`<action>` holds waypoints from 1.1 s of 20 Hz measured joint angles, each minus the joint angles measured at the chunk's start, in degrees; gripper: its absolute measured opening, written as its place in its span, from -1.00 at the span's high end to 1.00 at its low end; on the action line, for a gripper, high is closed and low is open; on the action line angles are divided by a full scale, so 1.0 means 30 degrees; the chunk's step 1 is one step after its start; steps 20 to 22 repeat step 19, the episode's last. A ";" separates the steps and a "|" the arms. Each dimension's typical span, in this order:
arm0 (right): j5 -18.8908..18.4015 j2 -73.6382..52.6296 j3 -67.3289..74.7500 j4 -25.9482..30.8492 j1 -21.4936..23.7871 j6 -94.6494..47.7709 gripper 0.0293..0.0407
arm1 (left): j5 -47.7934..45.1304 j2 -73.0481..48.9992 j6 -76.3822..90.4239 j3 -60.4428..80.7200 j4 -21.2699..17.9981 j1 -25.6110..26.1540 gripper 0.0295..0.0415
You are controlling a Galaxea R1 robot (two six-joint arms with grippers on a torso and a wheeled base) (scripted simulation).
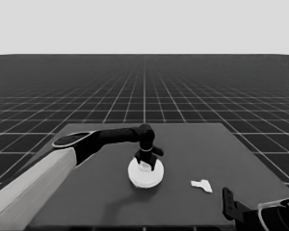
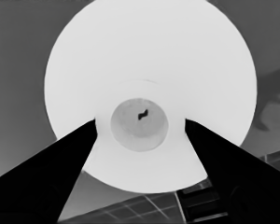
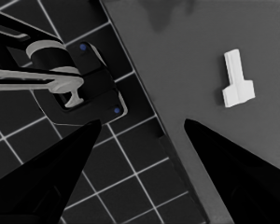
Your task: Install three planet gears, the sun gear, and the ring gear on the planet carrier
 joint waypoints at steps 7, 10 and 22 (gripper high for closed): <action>0.0000 0.0000 0.0000 0.0000 0.0000 0.0000 -0.61 | 0.0429 -0.0255 -0.8493 0.0951 -0.1355 -0.1670 -0.50; 0.0000 0.0000 0.0000 0.0000 0.0000 0.0000 -0.61 | 0.0537 -0.0255 -1.0193 0.1036 -0.1640 -0.2019 -0.49; -0.6841 1.0503 -1.1482 1.1165 0.8738 1.7597 -0.63 | -1.4668 -2.3535 1.8789 2.4642 0.1283 -0.7522 -0.55</action>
